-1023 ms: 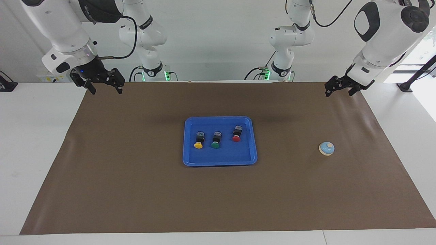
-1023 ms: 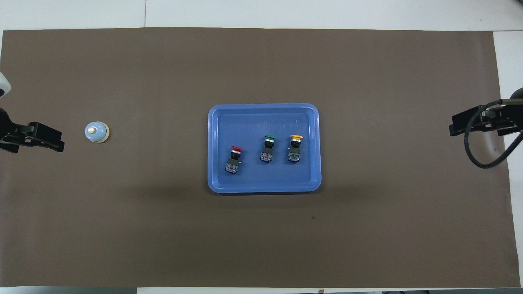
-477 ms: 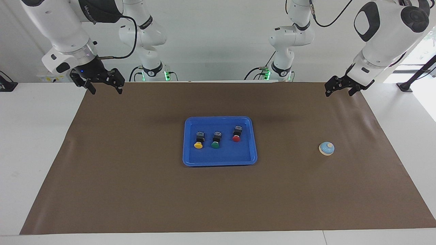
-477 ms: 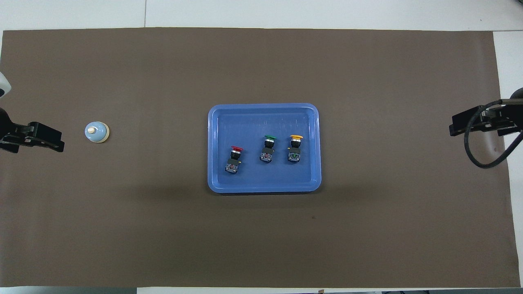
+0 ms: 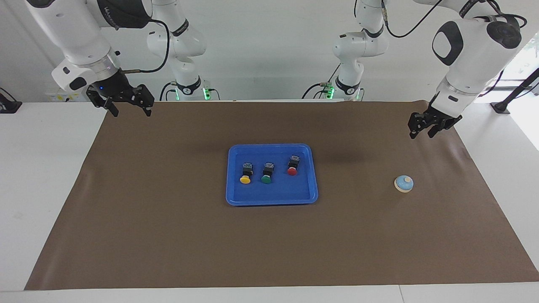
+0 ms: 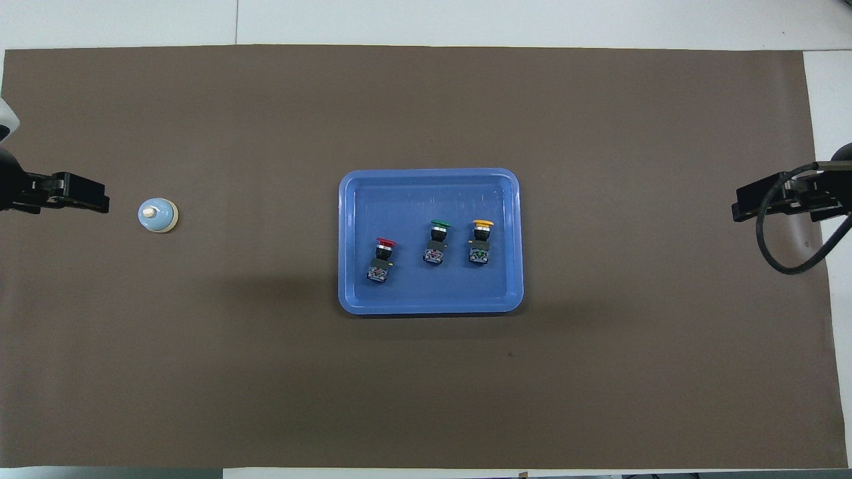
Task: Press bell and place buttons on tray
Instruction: 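Move the left gripper onto the bell and press it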
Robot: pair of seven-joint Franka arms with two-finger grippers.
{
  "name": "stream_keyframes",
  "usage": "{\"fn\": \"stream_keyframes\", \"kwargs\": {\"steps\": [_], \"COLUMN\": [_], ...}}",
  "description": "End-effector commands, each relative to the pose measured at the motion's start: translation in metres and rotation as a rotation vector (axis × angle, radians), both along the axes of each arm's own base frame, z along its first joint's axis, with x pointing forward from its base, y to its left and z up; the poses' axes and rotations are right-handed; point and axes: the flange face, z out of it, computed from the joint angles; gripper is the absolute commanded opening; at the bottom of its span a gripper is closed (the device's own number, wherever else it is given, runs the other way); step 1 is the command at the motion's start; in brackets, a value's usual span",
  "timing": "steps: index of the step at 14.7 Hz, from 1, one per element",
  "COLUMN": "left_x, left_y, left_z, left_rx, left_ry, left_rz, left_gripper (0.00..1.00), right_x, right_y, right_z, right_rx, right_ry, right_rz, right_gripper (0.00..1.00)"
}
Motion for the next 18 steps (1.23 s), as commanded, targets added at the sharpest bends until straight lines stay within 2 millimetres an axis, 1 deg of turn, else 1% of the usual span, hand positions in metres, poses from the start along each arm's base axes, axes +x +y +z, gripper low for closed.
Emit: {"fn": "stream_keyframes", "kwargs": {"steps": [1,2,3,5,7,9,11,15,17,18], "left_x": [0.016,0.024,0.028,0.028,0.029,0.038,0.037,0.040,0.045,0.047], "left_y": [0.015,0.012,0.009,0.015,0.015,0.009,0.011,0.010,0.005,-0.006], "left_z": [-0.049,-0.069,-0.078,-0.095,-0.107,-0.132,-0.139,-0.156,-0.169,-0.180], "left_rx": [0.008,0.006,0.005,0.003,0.005,0.002,0.001,-0.002,-0.002,-0.003], "left_ry": [0.001,0.007,0.007,0.014,-0.004,0.002,0.008,0.021,0.014,0.017], "left_rz": [0.023,0.016,0.008,-0.011,-0.050,-0.060,-0.059,-0.064,-0.070,-0.084], "left_gripper": [0.00,0.00,0.00,0.00,0.00,0.00,0.00,0.00,0.00,0.00], "right_x": [-0.003,-0.003,-0.003,-0.003,-0.003,-0.003,-0.003,-0.003,-0.003,-0.003], "right_y": [-0.003,-0.003,-0.003,-0.003,-0.002,-0.002,-0.003,-0.002,-0.003,-0.003], "right_z": [0.002,0.002,0.002,0.002,0.002,0.002,0.002,0.002,0.002,0.002], "right_rx": [0.012,0.012,0.012,0.012,0.012,0.012,0.012,0.012,0.012,0.012], "right_ry": [0.010,0.012,0.012,0.012,0.010,0.010,0.012,0.012,0.012,0.012], "right_rz": [0.014,0.015,0.015,0.015,0.016,0.016,0.015,0.016,0.015,0.015], "right_gripper": [1.00,1.00,1.00,1.00,1.00,1.00,1.00,1.00,1.00,1.00]}}
